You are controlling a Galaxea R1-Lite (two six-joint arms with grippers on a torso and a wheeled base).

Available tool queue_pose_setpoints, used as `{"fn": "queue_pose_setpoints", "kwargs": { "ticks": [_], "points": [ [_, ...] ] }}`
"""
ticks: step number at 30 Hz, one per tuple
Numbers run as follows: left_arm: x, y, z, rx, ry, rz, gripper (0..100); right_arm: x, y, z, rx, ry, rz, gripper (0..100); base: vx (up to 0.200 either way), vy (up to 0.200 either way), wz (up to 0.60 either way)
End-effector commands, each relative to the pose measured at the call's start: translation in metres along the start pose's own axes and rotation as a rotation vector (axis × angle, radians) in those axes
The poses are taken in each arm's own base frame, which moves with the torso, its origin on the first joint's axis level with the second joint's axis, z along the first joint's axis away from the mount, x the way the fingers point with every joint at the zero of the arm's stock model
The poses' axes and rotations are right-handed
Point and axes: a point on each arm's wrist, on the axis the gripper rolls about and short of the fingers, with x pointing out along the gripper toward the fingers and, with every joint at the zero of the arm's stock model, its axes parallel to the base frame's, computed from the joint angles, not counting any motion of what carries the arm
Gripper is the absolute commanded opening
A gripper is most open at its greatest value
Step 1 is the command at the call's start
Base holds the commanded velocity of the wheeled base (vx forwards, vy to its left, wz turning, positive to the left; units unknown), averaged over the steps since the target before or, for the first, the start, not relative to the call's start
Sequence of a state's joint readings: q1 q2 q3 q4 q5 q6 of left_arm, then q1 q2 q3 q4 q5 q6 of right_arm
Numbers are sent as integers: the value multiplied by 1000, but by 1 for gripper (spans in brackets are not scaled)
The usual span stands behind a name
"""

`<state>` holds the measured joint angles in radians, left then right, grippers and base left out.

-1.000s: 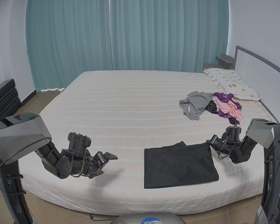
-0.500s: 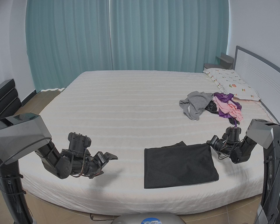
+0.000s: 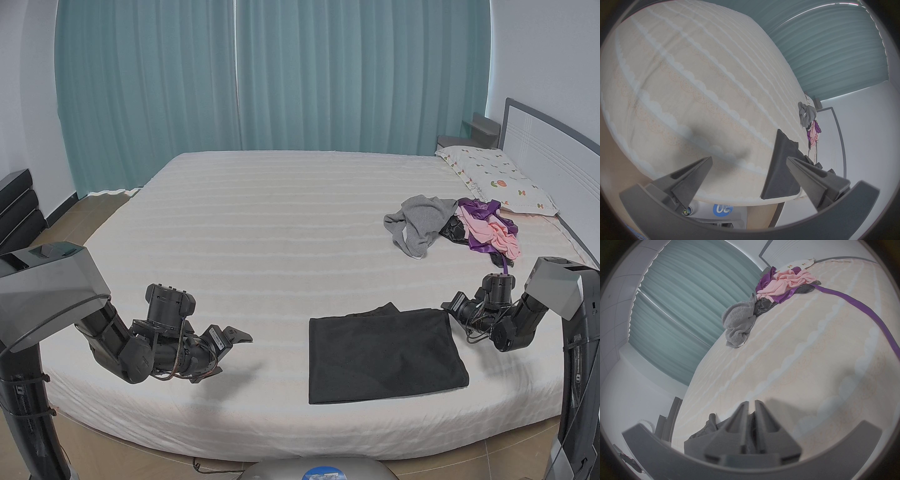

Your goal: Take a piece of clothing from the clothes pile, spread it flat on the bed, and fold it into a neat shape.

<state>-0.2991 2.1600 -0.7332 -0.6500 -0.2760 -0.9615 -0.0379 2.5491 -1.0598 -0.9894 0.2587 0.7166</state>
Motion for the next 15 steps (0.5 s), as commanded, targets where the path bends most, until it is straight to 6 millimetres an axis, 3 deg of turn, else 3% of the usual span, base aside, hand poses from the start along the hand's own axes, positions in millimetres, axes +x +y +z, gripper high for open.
{"fn": "queue_pose_setpoints", "kwargs": {
  "ticks": [1,5,8,15],
  "points": [
    [0,0,0,0,0,-1,100,1,-1,-1,0,3,-1,100,0,0,0],
    [0,1,-1,-1,3,1,100,-3,2,1,-2,-8,-1,100,0,0,0],
    [0,0,0,-3,1,-1,100,-26,23,15,-5,-40,33,100,0,0,0],
    [-4,0,-1,-8,-16,-24,100,-63,51,25,-18,-69,63,100,0,0,0]
  ]
}}
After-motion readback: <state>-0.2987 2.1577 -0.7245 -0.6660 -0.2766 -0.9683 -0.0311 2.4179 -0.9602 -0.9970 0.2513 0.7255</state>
